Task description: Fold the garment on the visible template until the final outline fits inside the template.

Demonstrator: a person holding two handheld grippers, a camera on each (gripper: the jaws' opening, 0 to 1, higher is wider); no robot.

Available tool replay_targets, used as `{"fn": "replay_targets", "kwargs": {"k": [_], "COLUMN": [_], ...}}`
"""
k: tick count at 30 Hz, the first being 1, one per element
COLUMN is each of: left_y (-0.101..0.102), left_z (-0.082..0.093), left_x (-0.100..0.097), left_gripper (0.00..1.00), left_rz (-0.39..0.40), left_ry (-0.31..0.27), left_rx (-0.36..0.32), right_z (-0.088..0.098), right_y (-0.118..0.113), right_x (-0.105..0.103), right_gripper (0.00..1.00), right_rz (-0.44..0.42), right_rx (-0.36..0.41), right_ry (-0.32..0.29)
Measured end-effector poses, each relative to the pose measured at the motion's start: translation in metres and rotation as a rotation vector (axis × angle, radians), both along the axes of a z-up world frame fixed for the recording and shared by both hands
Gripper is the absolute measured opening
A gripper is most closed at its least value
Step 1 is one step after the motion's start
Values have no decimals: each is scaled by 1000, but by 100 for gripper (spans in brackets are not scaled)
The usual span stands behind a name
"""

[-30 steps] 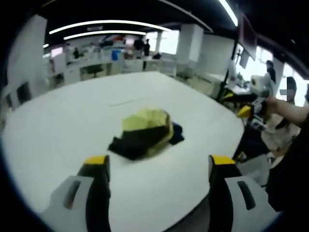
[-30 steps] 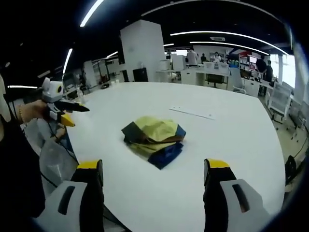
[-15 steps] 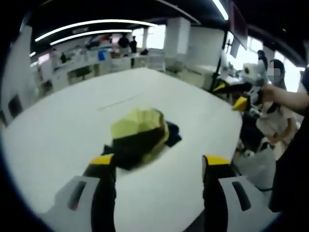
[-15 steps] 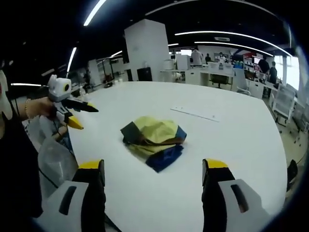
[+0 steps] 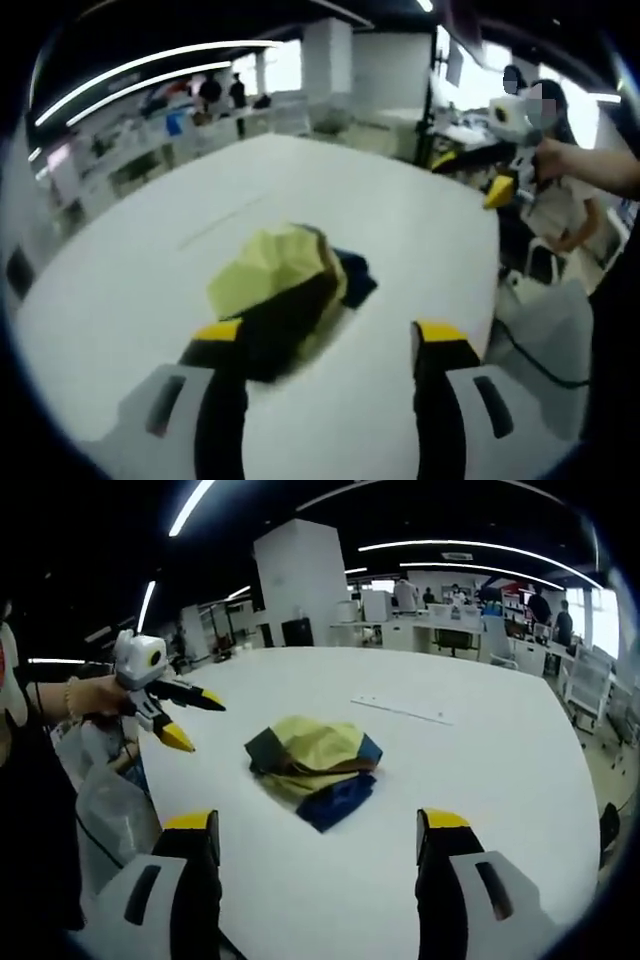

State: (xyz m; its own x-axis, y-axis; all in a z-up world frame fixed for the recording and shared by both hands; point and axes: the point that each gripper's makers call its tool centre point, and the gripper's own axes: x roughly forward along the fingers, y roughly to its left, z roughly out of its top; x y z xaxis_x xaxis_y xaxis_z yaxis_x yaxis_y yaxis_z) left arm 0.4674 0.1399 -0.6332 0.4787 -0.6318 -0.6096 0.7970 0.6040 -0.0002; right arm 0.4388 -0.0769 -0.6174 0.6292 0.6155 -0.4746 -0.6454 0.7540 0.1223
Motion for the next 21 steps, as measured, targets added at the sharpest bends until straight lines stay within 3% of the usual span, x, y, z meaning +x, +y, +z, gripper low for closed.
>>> {"fn": "replay_targets", "kwargs": {"k": [14,21], "left_y": [-36,-43], "left_z": [-29,-37], "left_x": [25,38], "left_gripper": [56,52], "left_rz": [-159,-200], "left_ry": [19,21], "left_rx": [97,142], "right_z": [-10,-12], "right_y": [-7,-9], "right_x": [17,21], "right_gripper": [79,78], "right_rz": [-6,-6], "right_rx": [-2,5], "right_ry": [-13,-16]}}
